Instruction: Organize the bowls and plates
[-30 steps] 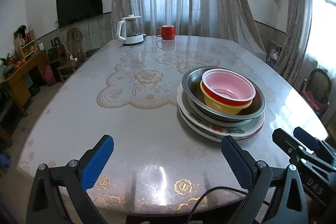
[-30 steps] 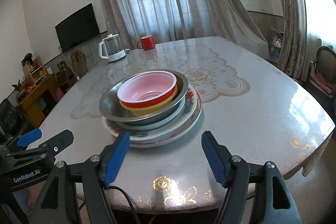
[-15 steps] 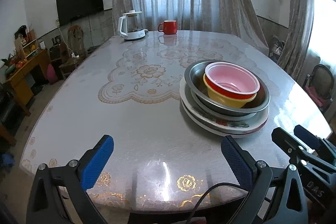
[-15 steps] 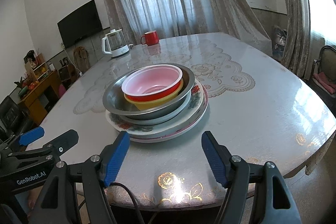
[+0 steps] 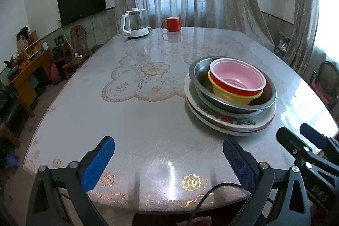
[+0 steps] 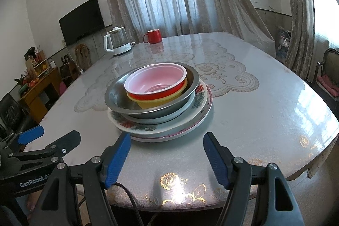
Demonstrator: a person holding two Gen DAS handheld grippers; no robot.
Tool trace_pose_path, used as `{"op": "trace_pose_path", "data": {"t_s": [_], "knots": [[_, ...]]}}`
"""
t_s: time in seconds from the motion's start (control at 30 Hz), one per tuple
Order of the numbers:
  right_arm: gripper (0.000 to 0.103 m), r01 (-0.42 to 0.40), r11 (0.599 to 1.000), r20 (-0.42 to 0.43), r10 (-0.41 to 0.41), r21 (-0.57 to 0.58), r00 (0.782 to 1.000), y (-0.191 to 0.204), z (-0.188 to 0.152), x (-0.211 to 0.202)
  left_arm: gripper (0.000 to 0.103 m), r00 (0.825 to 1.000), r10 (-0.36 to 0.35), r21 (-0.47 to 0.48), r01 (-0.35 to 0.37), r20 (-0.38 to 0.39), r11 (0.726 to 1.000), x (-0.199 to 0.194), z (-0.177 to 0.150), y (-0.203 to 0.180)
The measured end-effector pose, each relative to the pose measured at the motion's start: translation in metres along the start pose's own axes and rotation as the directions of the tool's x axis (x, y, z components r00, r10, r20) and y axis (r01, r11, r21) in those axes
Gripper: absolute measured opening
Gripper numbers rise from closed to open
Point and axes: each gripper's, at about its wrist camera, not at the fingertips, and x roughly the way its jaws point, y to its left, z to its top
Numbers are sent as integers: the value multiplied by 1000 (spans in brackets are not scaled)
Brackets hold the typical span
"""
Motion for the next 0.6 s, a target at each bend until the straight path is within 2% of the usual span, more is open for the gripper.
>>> {"op": "trace_pose_path", "data": {"t_s": [0.6], "knots": [[72,1,1000,-12,-1,9,1000,-2,0,1,103,1000,-13,1,13,21,1000,-4,2,0]]}}
